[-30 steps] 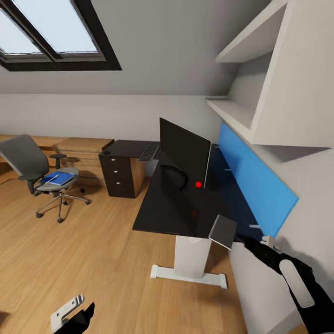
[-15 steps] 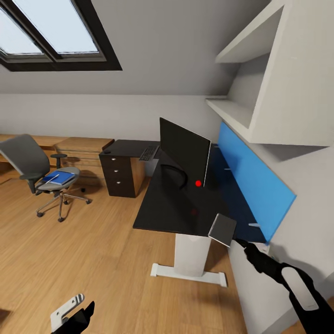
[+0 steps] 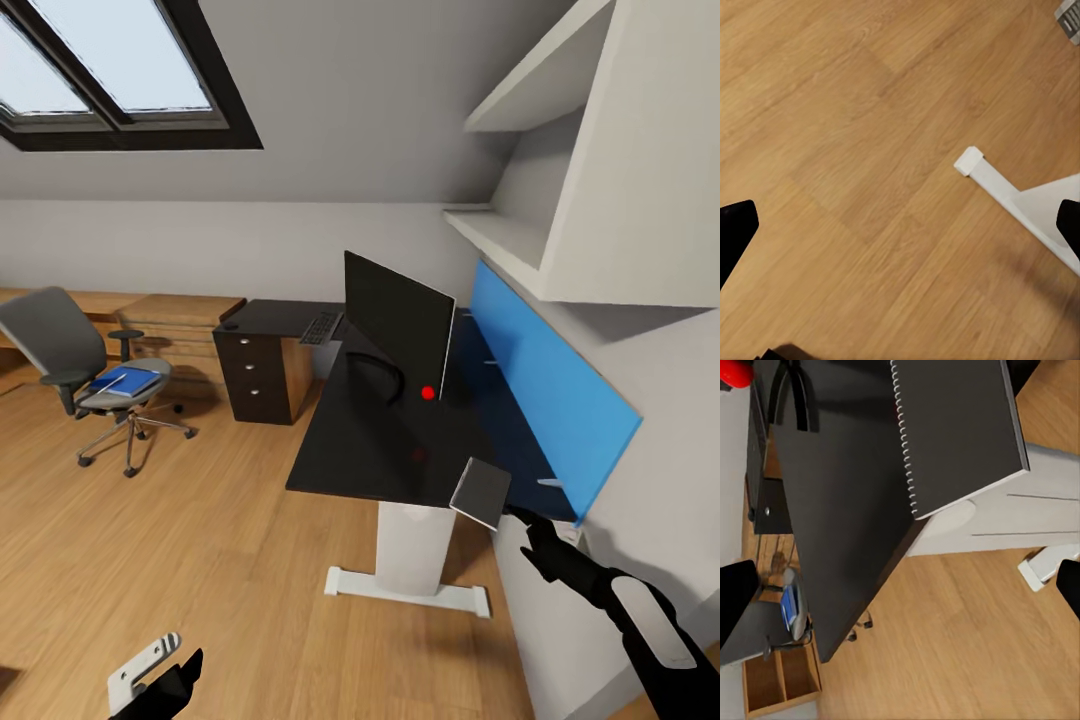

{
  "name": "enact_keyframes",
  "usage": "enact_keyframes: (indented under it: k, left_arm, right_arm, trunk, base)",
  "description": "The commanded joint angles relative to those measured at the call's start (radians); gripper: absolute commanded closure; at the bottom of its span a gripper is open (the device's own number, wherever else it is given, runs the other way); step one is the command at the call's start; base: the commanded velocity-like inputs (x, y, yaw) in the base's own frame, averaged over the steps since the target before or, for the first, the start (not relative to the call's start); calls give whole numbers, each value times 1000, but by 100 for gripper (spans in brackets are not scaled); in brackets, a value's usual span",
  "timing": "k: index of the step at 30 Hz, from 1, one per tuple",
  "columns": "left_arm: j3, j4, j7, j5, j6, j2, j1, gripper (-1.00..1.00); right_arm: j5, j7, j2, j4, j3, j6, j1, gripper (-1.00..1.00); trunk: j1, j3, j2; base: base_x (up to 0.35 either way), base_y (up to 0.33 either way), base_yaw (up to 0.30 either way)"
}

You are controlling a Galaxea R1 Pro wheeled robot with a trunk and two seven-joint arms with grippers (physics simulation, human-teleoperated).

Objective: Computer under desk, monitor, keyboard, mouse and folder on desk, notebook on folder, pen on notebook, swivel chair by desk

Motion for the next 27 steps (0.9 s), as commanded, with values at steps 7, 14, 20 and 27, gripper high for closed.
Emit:
enact_keyframes:
  k: [7,14,20,27]
  left_arm:
    - [-1,-4,6,11,3,0,0,-100]
    - [-2,-4,7,11,3,0,0,-100]
    - [-1,-16,7,11,3,0,0,-100]
    - [-2,-28,7,11,4,0,0,-100]
  right_arm:
    - [-3,19,3,1,3,4,0,-100]
    - [-1,25,1,4,3,5,0,-100]
    - [-1,25,0,4,3,5,0,-100]
    - [0,24,1,5,3,5,1,-100]
  trunk:
    - [27,-23,-50]
    - [54,-45,-99]
    - [77,-64,-141]
    - [104,-86,-190]
  base:
    - [0,0,0]
    - [0,0,0]
    - [0,0,0]
    - [0,0,0]
